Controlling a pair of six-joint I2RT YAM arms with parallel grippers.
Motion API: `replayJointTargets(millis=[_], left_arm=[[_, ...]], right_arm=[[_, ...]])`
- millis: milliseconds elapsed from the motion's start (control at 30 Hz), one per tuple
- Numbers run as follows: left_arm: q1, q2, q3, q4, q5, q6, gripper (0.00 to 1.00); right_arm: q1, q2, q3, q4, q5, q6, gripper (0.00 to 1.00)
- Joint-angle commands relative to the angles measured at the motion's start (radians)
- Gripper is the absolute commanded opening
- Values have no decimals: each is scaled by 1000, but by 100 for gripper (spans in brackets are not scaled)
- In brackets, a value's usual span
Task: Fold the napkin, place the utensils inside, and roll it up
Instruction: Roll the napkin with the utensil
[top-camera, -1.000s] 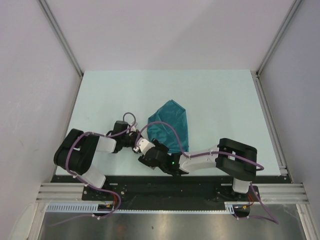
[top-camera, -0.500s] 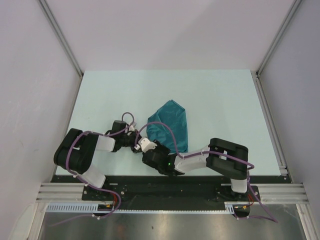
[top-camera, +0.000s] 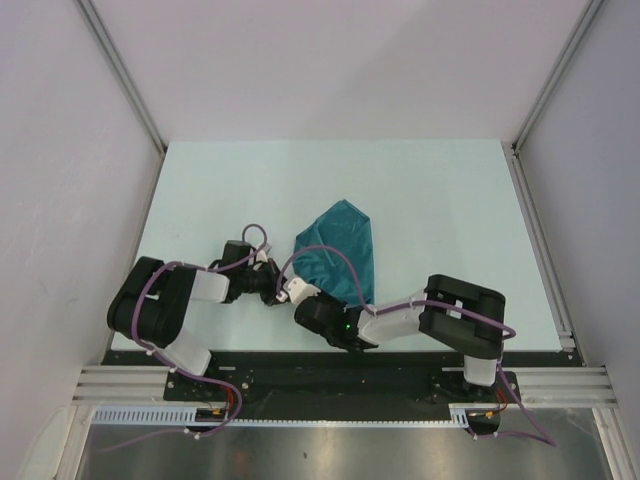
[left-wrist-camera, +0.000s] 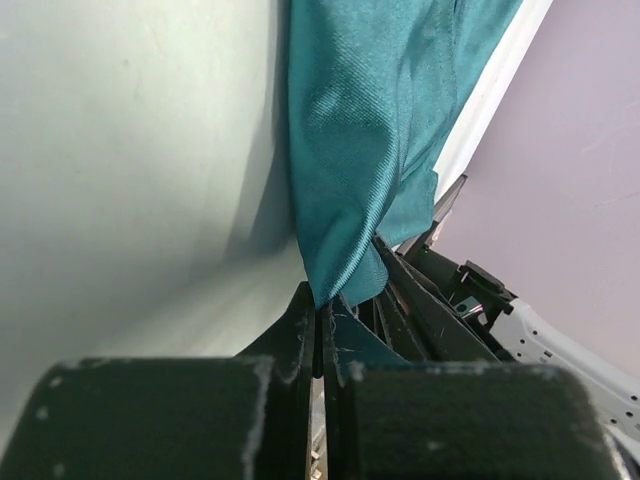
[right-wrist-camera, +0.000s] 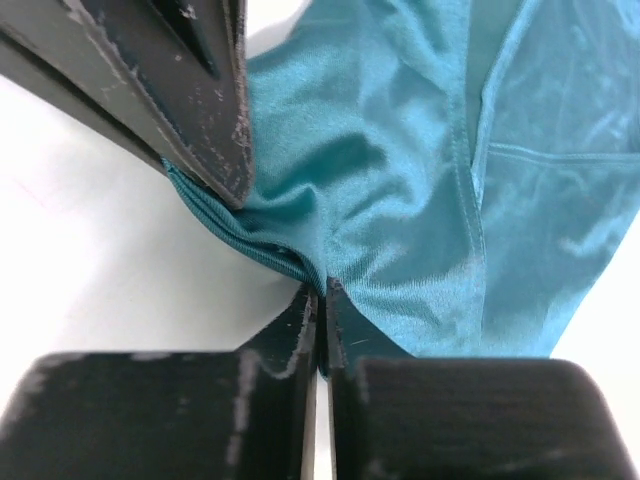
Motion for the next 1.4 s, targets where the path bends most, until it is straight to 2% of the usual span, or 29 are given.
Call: replayJointTargets(millis=[0,33,133,167,267,433,633,800,1000,1367], left_arm=[[13,-7,30,8,24,51,11],[13,-12,26,17,15,53,16],[19,-47,13,20,-21,62,42],[22,-58,10,17,-31,70,53],[28,-105,-2,-1,-81,88,66],[28,-240,-14,-86,-204,148,70],[13,-420,-27,-233,-434,292,69],[-34,-619,-99,-235,-571,347,69],[-108,-750,-168,-169,-582,427,69],[-274,-765,-211,-55,-594,556,75]], right_arm=[[-46,-42,11,-56,-212,-23,0],[-54,-48,22,-74,-238,-23,0],[-89,-76,51,-156,-345,-12,0],[-98,-82,60,-200,-375,-8,0],[-128,-97,106,-301,-476,0,0],[-187,-88,189,-424,-640,8,0],[-267,-50,308,-562,-889,20,0],[-359,16,394,-644,-1093,15,0],[-437,120,459,-728,-1257,-11,0],[-497,235,572,-831,-1420,-38,0]])
